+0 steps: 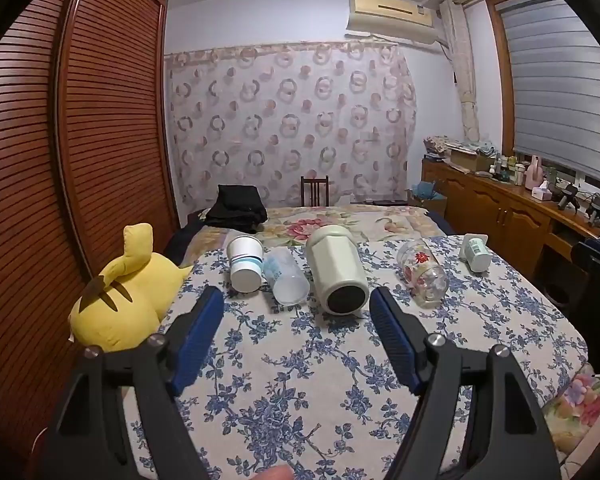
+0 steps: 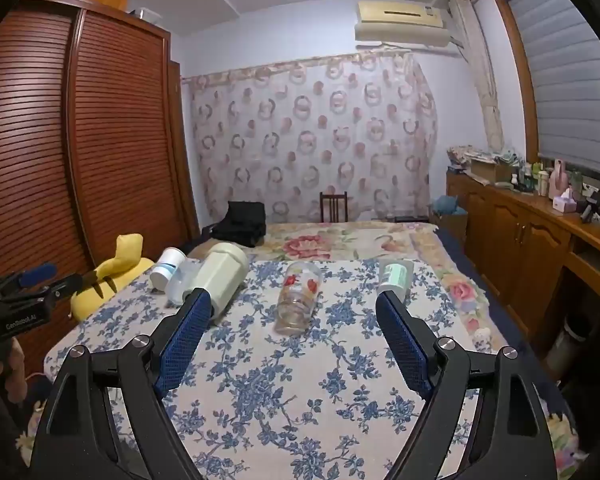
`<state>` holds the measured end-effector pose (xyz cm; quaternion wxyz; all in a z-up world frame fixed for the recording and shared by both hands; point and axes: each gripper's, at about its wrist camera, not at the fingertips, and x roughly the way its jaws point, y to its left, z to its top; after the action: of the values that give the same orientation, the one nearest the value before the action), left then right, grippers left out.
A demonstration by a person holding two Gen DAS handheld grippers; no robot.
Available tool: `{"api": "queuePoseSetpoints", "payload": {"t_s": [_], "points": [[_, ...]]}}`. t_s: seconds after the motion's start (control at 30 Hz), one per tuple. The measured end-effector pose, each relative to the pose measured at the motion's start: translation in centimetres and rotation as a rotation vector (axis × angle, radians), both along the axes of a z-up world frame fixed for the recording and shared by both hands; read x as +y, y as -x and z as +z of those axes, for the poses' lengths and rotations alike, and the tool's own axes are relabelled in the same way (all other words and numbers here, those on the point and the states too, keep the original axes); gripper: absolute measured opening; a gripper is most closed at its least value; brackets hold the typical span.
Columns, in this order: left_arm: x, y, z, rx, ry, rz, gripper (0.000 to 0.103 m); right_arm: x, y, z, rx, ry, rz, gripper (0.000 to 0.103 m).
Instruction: Flip cup upright
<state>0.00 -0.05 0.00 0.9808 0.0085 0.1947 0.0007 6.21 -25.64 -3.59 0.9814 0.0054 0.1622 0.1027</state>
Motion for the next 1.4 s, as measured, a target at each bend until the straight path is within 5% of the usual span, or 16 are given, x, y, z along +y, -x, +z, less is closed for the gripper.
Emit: {"api": "queuePoseSetpoints", "payload": {"t_s": [1.4], "points": [[0.62, 0.14, 0.34, -0.006, 0.01, 0.005, 0.075, 0.08, 0.09, -0.13, 0.012, 0.001, 0.004, 0.086]]}}
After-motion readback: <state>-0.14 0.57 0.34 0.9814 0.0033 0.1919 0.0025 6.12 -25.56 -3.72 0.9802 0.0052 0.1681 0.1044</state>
